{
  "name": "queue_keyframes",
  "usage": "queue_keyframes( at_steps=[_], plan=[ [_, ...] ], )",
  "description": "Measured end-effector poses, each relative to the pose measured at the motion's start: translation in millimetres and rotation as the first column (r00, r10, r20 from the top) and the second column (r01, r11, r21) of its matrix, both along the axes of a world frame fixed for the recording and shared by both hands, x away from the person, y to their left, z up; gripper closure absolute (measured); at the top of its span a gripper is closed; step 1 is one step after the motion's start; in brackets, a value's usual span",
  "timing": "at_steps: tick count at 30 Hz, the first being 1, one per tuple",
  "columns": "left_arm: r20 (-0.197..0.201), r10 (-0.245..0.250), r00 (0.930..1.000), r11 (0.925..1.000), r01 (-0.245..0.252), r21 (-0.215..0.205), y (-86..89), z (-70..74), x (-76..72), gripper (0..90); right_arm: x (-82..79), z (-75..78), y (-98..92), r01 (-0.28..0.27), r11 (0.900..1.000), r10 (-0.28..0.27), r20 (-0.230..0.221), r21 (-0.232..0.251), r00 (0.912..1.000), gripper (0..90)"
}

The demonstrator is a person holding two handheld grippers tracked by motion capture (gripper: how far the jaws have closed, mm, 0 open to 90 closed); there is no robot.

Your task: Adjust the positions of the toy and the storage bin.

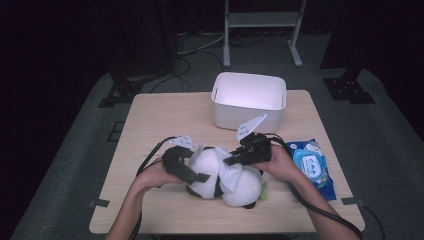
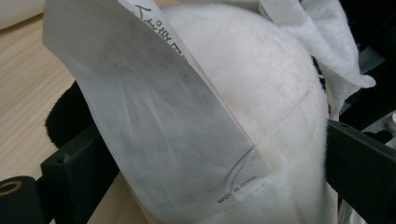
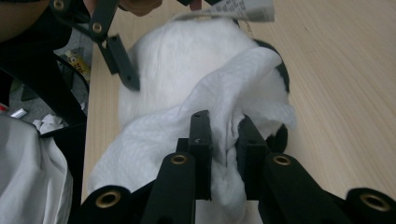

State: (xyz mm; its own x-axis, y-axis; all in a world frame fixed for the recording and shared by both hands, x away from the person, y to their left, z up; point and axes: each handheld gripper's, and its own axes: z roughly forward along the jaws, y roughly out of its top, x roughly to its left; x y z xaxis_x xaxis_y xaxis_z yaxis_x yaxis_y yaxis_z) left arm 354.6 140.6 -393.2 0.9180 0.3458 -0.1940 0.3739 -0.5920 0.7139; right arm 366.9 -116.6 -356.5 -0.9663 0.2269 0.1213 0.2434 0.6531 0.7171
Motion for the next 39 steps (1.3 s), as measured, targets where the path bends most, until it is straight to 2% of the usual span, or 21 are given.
queue_keyframes(
  at_steps=[4, 9, 12, 15, 18, 21, 26, 28, 30, 31, 34, 39],
  plan=[
    [0.007, -0.006, 1.0000, 0.9999, 0.006, 0.009, 1.3, 0.3, -1.5, 4.4, 2.7, 4.5, 22.6, -0.036, 0.999, 0.036, 0.005, 0.007, 0.9994, 79.1],
    [0.015, -0.012, 0.9998, 0.9999, 0.012, 0.010, 1.5, 0.4, -3.1, 4.9, 6.7, 11.8, 38.9, -0.054, 0.998, 0.054, 0.000, 0.034, 0.9985, 79.1],
    [0.021, -0.014, 0.9997, 0.9998, 0.014, 0.011, 1.5, 0.4, -4.1, 5.3, 11.7, 13.8, 46.6, -0.042, 0.998, 0.042, -0.002, 0.040, 0.9991, 79.0],
    [0.020, -0.010, 0.9998, 0.9999, 0.010, 0.009, 1.3, 0.2, -4.3, 5.4, 15.9, 15.6, 49.6, -0.024, 0.999, 0.024, -0.001, 0.022, 0.9997, 78.3],
    [0.025, -0.016, 0.9996, 0.9998, 0.016, 0.012, 1.0, 0.2, -5.7, 5.4, 16.8, 15.5, 42.4, -0.016, 1.000, 0.016, -0.003, 0.013, 0.9999, 78.3],
    [0.026, -0.021, 0.9994, 0.9997, 0.021, 0.015, -0.1, 0.5, -6.7, 5.5, 14.7, 14.8, 27.3, 0.006, 1.000, -0.006, 0.002, -0.003, 1.0000, 78.3],
    [0.024, -0.020, 0.9995, 0.9996, 0.020, 0.019, -0.3, 0.7, -7.3, 5.6, 6.6, 7.1, 1.4, 0.039, 0.998, -0.040, -0.021, -0.040, 0.9990, 78.3],
    [0.026, -0.023, 0.9994, 0.9995, 0.023, 0.023, -0.3, 1.1, -7.7, 5.6, 1.9, 3.0, -7.0, 0.039, 0.998, -0.041, -0.024, -0.056, 0.9989, 78.3],
    [0.024, -0.024, 0.9994, 0.9994, 0.024, 0.025, -0.7, 1.7, -7.7, 5.5, -2.5, -2.5, -14.3, 0.039, 0.997, -0.042, -0.046, -0.063, 0.9980, 78.2],
    [0.020, -0.028, 0.9994, 0.9993, 0.028, 0.027, -0.8, 2.6, -7.1, 5.5, -4.2, -5.9, -16.7, 0.038, 0.997, -0.042, -0.057, -0.068, 0.9975, 78.2],
    [0.012, -0.023, 0.9997, 0.9992, 0.023, 0.034, -3.0, 6.0, -4.9, 3.5, -7.6, -12.3, -20.4, 0.039, 0.998, -0.041, -0.068, -0.041, 0.9968, 78.2],
    [0.009, -0.030, 0.9995, 0.9990, 0.030, 0.033, -4.9, 11.3, 0.1, 0.7, -10.0, -13.7, -17.8, 0.024, 0.999, -0.026, -0.050, -0.040, 0.9984, 78.2]
  ],
)
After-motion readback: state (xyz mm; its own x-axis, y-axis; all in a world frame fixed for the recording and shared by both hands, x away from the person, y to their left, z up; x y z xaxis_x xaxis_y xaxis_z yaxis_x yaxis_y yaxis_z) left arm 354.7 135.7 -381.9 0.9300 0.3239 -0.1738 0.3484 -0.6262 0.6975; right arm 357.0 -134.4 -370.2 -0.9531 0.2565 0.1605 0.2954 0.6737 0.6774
